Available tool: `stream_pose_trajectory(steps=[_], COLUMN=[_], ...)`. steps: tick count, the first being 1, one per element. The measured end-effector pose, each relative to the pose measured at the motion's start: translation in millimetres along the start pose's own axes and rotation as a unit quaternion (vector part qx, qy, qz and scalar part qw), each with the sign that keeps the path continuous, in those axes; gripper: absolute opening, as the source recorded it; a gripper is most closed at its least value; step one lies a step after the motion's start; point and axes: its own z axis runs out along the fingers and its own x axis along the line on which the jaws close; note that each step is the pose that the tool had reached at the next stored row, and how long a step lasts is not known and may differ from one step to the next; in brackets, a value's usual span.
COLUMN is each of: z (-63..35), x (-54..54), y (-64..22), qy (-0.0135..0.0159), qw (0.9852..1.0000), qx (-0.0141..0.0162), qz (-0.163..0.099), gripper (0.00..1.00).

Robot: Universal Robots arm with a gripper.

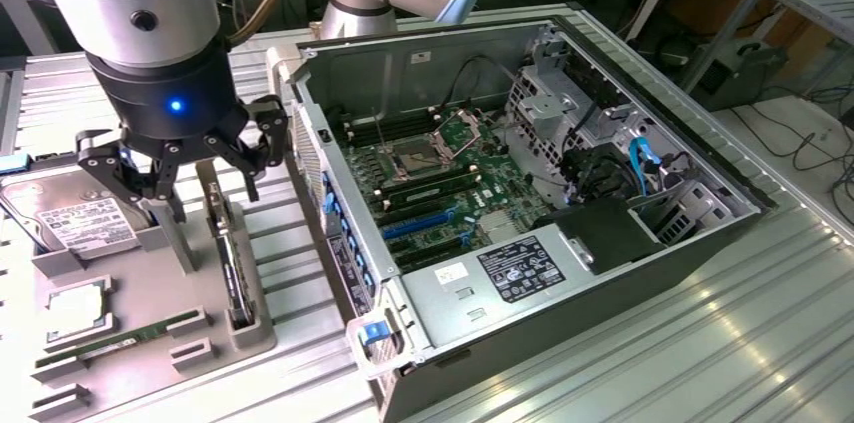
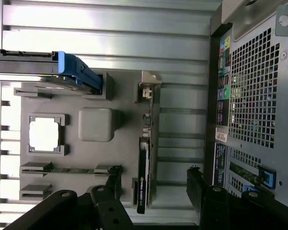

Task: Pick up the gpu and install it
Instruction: 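Pick up the gpu and move the gpu toward the slot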

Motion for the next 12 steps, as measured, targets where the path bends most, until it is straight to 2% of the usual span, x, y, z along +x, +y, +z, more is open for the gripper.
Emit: stream_pose_trajectory(steps=[12], z=[6.0], x=[0.1], y=[-0.6], qy=[0.0000], qw=[1.0000], qx=[0.0000], qz=[0.000], gripper=[0.66])
